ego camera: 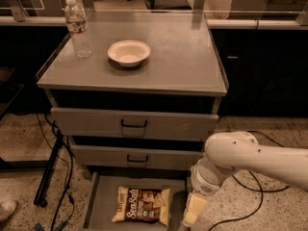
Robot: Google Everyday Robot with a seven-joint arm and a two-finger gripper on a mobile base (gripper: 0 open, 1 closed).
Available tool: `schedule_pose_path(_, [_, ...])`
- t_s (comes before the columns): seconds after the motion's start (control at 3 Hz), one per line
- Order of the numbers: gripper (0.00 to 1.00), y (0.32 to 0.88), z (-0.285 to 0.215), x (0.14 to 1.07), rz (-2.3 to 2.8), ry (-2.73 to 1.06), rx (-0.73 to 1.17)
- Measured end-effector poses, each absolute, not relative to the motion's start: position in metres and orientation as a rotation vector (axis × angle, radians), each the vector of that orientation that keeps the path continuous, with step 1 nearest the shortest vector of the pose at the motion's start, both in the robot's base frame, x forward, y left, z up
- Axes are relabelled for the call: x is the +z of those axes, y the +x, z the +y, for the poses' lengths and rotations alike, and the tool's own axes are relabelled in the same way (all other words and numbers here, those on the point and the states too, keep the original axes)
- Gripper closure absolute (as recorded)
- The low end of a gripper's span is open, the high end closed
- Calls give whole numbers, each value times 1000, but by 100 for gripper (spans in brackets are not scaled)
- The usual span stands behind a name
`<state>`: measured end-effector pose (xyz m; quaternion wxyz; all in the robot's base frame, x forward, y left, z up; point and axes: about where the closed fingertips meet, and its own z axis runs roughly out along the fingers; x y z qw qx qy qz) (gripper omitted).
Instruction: Pick brown chip bag from bottom drawer and place on counter
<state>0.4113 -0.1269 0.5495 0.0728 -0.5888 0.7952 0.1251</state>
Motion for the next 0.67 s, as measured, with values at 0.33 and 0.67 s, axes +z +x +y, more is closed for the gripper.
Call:
schedule_pose_path(0.33, [0, 408, -125, 495, 2388, -1744, 462])
schedule_pose_path(0.67, [0, 411, -115, 437, 2383, -1710, 550])
